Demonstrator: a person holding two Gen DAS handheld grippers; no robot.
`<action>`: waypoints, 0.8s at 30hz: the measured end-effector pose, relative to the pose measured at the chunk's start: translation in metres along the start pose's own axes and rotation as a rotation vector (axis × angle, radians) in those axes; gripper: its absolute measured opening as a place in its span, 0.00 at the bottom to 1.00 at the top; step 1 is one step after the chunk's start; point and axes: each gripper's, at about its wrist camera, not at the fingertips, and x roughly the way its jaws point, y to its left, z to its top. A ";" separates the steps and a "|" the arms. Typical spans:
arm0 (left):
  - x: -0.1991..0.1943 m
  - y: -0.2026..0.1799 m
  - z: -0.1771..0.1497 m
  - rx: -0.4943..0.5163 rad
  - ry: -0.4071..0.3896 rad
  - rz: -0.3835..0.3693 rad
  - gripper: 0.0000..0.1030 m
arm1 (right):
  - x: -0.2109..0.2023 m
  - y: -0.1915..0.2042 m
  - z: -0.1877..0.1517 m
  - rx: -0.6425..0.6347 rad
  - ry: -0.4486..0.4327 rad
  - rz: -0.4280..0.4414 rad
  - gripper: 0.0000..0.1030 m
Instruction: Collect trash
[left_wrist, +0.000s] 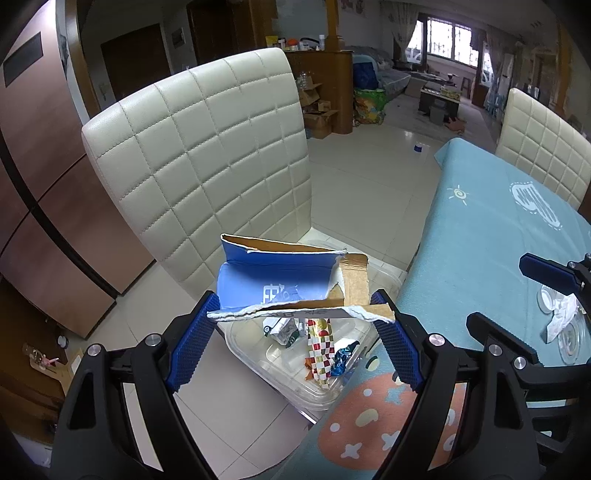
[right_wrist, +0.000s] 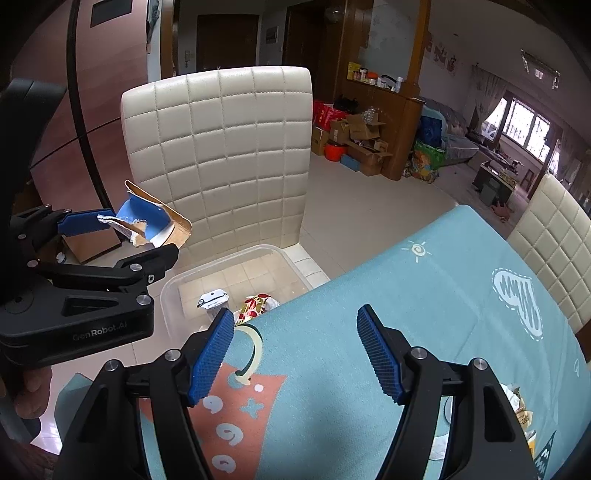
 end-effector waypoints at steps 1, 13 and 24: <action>0.000 -0.001 0.000 0.003 0.000 -0.001 0.80 | 0.000 0.000 0.000 -0.001 0.000 -0.002 0.65; 0.001 -0.007 0.002 0.004 -0.009 -0.003 0.92 | 0.005 -0.012 -0.002 0.040 0.012 0.007 0.65; -0.011 -0.009 0.002 0.001 -0.018 -0.014 0.93 | -0.008 -0.015 -0.006 0.063 0.005 -0.003 0.65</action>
